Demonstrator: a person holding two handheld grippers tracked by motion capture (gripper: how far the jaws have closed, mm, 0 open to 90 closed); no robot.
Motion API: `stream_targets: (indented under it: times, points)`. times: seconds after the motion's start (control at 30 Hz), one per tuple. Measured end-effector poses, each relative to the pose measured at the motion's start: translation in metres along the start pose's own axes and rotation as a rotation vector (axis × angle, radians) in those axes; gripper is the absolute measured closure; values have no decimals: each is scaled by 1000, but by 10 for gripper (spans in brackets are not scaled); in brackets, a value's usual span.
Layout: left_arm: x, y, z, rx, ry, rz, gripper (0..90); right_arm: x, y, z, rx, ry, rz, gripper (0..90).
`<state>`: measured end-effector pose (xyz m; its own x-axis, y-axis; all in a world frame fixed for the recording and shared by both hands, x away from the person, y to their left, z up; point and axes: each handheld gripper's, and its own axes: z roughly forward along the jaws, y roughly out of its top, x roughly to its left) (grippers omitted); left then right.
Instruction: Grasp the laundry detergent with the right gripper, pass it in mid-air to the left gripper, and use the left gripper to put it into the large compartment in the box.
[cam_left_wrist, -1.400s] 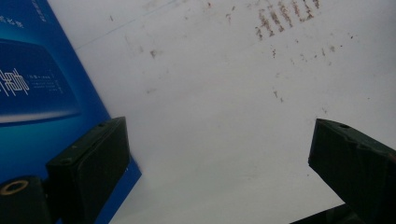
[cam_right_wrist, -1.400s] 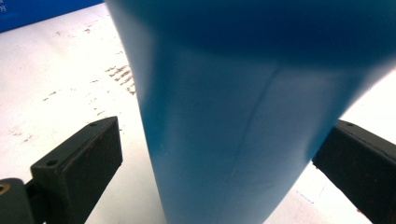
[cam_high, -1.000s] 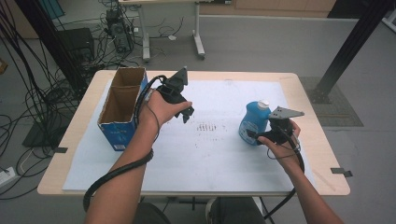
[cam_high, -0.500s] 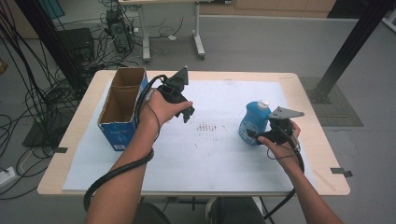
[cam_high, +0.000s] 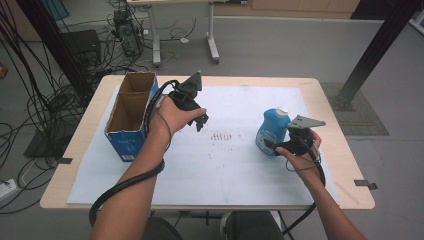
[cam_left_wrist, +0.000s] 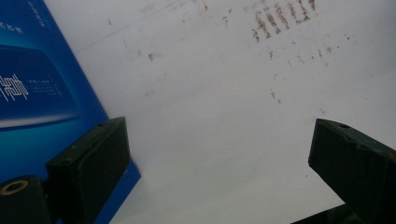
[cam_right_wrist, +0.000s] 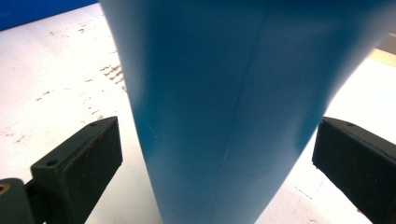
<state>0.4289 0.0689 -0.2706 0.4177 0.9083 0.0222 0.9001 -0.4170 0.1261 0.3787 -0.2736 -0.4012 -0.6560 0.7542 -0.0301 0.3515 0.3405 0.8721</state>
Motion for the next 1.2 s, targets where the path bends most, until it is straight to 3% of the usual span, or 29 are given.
stream_targets:
  times: [0.47, 1.2]
  points:
    - [0, 0, 1, 5, 2, 1, 60, 2, -5, 5, -9, 5, 4, 75]
    - [2, 1, 5, 15, 1, 5, 60, 4, -6, 9, -40, 14, -20, 367]
